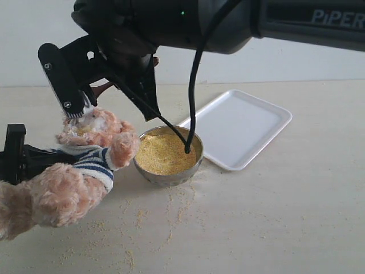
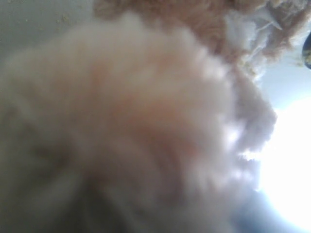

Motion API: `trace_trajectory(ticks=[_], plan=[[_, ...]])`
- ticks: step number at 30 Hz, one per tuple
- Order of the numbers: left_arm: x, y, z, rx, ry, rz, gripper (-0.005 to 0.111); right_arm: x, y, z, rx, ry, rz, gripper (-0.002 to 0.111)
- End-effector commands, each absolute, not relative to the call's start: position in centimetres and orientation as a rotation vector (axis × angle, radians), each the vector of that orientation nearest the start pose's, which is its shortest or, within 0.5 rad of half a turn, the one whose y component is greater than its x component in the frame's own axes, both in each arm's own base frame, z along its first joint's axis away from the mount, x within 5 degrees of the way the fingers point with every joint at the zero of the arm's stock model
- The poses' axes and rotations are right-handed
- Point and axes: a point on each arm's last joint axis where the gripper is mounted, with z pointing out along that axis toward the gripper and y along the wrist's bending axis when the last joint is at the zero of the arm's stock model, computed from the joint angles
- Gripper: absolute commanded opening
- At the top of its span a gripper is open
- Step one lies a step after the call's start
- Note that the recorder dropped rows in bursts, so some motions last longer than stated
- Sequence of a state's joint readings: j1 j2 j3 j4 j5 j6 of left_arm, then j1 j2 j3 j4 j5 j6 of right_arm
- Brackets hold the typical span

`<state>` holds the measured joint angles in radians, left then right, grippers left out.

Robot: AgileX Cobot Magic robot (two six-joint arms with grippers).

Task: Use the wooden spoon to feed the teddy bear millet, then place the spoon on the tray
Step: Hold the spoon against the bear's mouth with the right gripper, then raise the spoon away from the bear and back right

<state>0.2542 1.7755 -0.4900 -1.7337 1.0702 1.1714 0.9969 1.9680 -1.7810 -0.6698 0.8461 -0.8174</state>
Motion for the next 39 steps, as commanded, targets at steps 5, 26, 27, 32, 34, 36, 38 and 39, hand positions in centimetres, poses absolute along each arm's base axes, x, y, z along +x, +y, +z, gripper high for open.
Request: trace_trajectory(ticks=[5, 26, 27, 32, 34, 36, 38, 39], plan=[[24.9, -1.8, 13.3, -0.686, 2.249, -1.538, 0.005, 28.2, 35.5, 31.0, -2.07, 1.151, -0.765, 0.0], [24.9, -1.9, 13.5, -0.678, 2.24, -1.558, 0.005, 26.4, 36.7, 29.5, -2.07, 1.009, -0.937, 0.0], [24.9, -1.9, 13.5, -0.678, 2.24, -1.558, 0.005, 26.4, 36.7, 29.5, -2.07, 1.011, -0.942, 0.0], [24.9, -1.9, 13.5, -0.678, 2.24, -1.558, 0.005, 26.4, 36.5, 29.4, -2.078, 1.035, -0.943, 0.0], [24.9, -1.9, 13.5, -0.678, 2.24, -1.558, 0.005, 26.4, 36.5, 29.4, -2.077, 1.038, -0.943, 0.0], [24.9, -1.9, 13.5, -0.678, 2.24, -1.558, 0.005, 26.4, 36.5, 29.4, -2.065, 1.053, -0.934, 0.0], [24.9, -1.9, 13.5, -0.678, 2.24, -1.558, 0.005, 26.4, 36.5, 29.4, -2.033, 1.095, -0.912, 0.0], [24.9, -1.9, 13.5, -0.678, 2.24, -1.558, 0.005, 26.4, 36.5, 29.4, -2.008, 1.127, -0.894, 0.0]])
